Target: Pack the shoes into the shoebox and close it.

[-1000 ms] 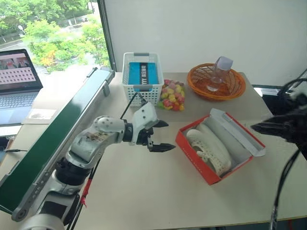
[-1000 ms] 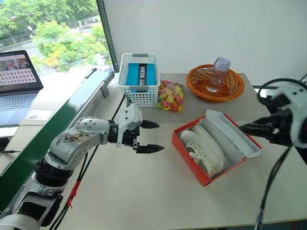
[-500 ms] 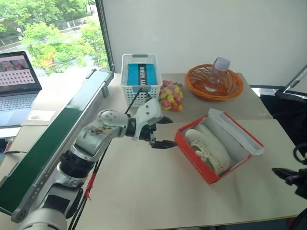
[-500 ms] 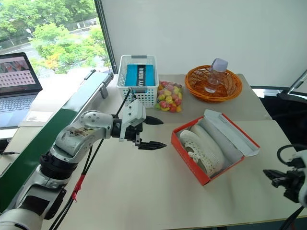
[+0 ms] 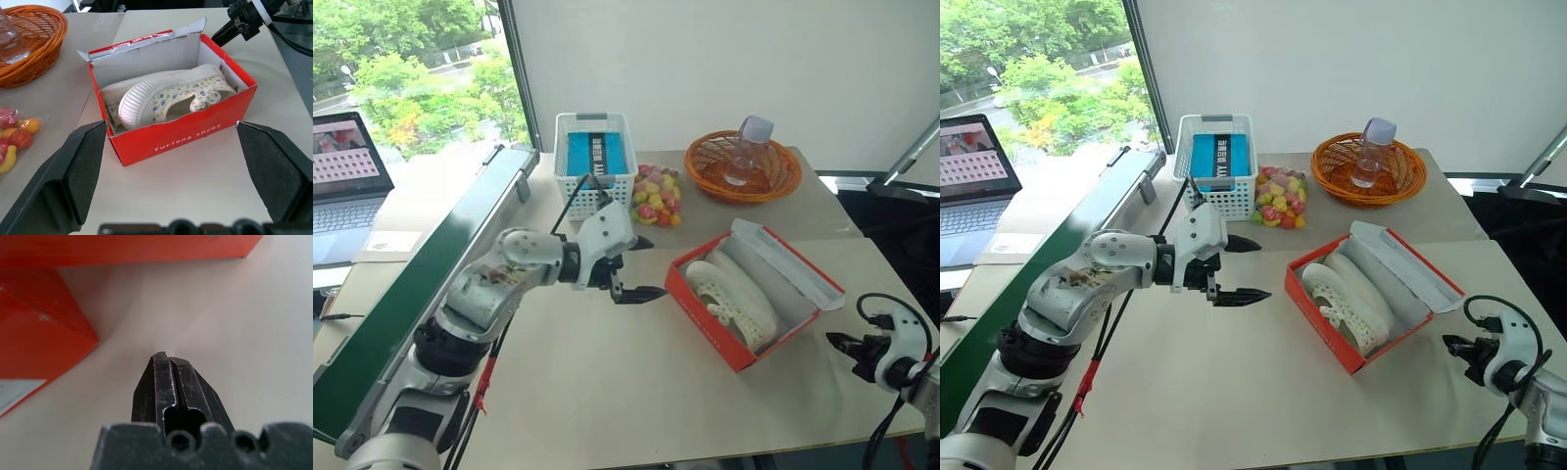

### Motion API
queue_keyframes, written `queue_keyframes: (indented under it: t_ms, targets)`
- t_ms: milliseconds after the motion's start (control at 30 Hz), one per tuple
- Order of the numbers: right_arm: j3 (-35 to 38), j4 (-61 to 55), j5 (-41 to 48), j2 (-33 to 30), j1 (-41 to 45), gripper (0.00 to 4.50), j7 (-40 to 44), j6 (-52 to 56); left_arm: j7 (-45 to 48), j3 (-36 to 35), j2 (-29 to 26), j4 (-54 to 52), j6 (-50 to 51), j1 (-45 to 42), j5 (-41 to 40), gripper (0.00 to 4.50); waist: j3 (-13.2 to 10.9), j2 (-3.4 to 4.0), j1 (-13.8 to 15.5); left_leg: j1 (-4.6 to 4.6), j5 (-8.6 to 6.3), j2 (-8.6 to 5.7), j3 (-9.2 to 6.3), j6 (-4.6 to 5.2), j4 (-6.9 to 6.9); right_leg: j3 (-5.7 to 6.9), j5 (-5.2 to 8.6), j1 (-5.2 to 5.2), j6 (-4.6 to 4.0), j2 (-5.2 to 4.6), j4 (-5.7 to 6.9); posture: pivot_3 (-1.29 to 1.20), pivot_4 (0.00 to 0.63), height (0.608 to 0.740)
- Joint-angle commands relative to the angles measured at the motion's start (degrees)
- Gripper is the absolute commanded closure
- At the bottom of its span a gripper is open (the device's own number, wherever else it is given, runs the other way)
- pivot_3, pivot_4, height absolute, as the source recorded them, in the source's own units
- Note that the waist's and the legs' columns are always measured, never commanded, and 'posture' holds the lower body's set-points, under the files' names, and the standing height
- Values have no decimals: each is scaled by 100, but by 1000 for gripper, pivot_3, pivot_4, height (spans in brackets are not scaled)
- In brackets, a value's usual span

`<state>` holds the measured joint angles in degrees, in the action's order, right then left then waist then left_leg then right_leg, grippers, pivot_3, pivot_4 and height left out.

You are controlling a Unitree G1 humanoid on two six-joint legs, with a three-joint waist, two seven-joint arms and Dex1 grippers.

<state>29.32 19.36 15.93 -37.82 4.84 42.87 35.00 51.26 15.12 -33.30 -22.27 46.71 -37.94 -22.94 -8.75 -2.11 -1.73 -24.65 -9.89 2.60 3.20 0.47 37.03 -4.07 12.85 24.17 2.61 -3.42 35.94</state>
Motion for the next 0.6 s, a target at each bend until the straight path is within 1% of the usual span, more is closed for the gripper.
queue_keyframes:
  t_ms: [33,133,200,267,367,500,600]
  targets:
    - [-105,930,-146,-153,523,4440,-230,-803,-93,-201,-63,-352,133,-36,-129,0,0,0,-38,0,0,0,0,0,0,0,-1,0,0,0,1,0,150,740]
    - [-46,1688,-72,-100,938,4440,-365,-1322,-94,-257,-160,-371,192,-49,-145,0,0,1,-53,2,0,-1,-2,0,-2,1,-1,-1,0,1,3,0,150,740]
    - [-48,1974,23,-62,1115,4440,-320,-1510,-84,-268,-211,-361,198,-60,-160,0,-1,0,-64,1,0,-2,-3,0,-2,0,-3,-1,6,2,3,0,150,740]
    - [-49,2075,132,-7,1243,4440,-234,-1663,-79,-276,-232,-325,196,-87,-174,0,-1,0,-68,1,1,-3,-2,0,-2,-2,-6,-2,11,1,0,0,150,740]
    - [212,2070,546,186,1484,4440,-75,-1987,-79,-259,-223,-277,194,-142,-180,0,-1,0,-84,1,1,-2,-3,0,-2,-2,-10,-3,22,1,1,0,150,740]
    - [979,1587,1876,583,1737,4440,184,-1428,-17,-172,-214,-215,145,-254,-181,0,-2,1,-100,3,1,-1,-4,0,-2,-3,-16,-3,31,4,3,0,150,740]
    - [1255,832,2808,835,1598,4440,282,-610,44,-138,-240,-111,67,-344,-131,0,-3,2,-89,2,0,0,-5,0,-3,-2,-20,-3,37,4,4,0,150,740]
